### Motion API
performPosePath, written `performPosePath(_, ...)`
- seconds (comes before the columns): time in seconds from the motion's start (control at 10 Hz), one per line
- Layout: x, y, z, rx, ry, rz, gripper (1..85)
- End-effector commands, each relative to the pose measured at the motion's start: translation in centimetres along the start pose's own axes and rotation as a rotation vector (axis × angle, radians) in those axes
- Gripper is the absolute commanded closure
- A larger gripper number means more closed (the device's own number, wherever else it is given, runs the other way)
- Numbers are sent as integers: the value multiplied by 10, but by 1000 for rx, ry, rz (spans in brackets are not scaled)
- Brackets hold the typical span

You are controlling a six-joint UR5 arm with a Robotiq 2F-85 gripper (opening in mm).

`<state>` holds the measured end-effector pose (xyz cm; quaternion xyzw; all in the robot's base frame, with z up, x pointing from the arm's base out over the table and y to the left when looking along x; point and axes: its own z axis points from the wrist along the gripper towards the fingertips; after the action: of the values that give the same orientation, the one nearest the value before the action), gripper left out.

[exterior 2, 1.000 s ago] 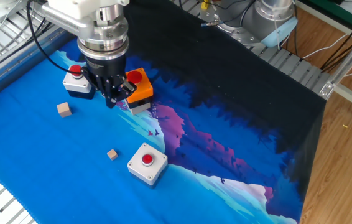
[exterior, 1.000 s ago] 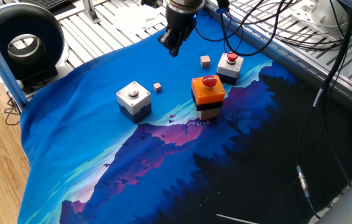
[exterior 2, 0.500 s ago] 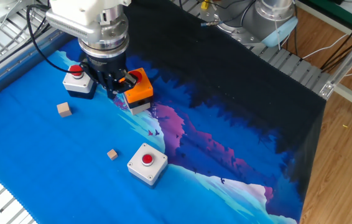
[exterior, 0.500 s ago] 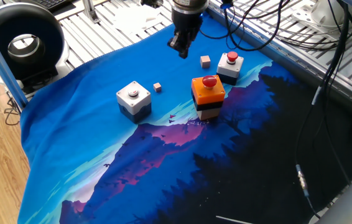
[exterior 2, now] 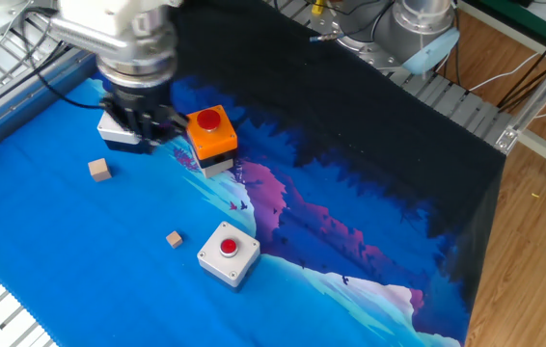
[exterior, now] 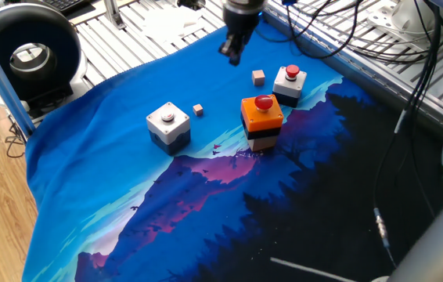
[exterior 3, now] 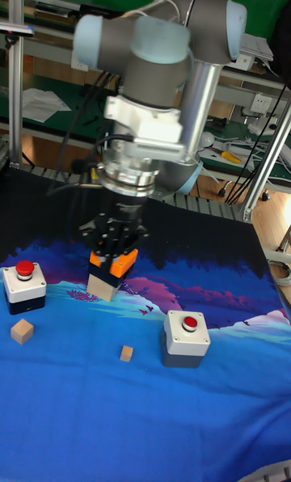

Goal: Press three buttons from left to right in sequence

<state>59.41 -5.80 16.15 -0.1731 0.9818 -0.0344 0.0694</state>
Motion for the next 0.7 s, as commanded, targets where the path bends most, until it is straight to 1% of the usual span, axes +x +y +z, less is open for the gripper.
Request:
performPosePath(0.0,4,-57,11,16,-23,-72,847)
performPosePath(0.1,12,-73,10,30,-9,-74,847)
performPosePath(0.2,18,-84,14,37,-9,-86,847)
performPosePath(0.3,18,-91,20,46,-23,-105,847)
performPosePath(0.4,13,-90,20,43,-42,-135,847)
performPosePath(0.5,14,-70,20,-36,-46,-122,847)
performPosePath(0.6,26,-62,20,-67,0,-100,847)
